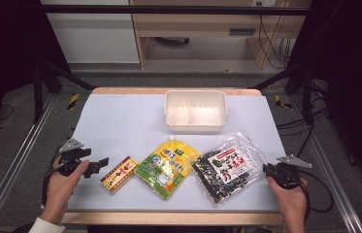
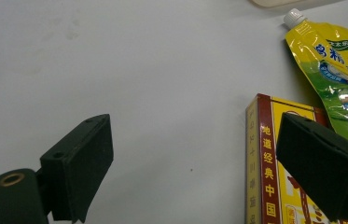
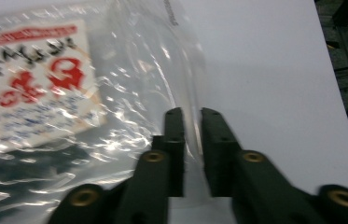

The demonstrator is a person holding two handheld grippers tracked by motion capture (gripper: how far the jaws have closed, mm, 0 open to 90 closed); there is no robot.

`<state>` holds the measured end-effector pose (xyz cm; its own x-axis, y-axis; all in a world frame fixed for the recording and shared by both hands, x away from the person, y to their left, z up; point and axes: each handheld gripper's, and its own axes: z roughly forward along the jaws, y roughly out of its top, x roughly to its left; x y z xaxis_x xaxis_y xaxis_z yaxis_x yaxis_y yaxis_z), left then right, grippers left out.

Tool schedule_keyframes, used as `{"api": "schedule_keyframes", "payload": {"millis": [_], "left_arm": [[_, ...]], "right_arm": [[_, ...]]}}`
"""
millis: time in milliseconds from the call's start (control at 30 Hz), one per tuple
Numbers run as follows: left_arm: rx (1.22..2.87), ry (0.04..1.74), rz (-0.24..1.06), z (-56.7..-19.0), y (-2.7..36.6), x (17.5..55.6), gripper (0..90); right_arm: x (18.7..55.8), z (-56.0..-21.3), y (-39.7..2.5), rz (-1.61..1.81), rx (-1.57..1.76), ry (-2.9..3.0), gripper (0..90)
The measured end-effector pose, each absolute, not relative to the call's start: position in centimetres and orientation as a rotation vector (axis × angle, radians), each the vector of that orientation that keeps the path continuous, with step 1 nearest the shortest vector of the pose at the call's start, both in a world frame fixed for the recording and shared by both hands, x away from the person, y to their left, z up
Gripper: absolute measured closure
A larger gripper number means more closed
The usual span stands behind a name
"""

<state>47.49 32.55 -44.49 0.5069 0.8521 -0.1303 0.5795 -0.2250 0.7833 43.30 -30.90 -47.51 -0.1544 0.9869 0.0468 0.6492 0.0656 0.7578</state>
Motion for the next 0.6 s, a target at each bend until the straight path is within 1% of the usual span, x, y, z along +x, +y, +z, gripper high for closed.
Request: {"api": "schedule_keyframes", "payload": {"millis": [33,200,433,600], "left_arm": [[1.926,1.178,0.417,-44.5,32.5,47.5,10.9],[1.926,1.178,0.418,-44.4,32.6,47.5,10.9],[1.923,1.177,0.420,-44.4,32.6,47.5,10.9],[1.919,1.172,0.411,-44.4,32.7,47.4,10.9]], "right_arm": [[43.4,-47.7,-30.8,0.861,1.615,1.878,85.0],[43.5,-47.8,-30.5,0.878,1.602,1.906,85.1],[43.6,-47.7,-30.6,0.897,1.599,1.916,89.4],[43.2,-46.5,-30.5,0.918,1.559,1.899,90.0]]}}
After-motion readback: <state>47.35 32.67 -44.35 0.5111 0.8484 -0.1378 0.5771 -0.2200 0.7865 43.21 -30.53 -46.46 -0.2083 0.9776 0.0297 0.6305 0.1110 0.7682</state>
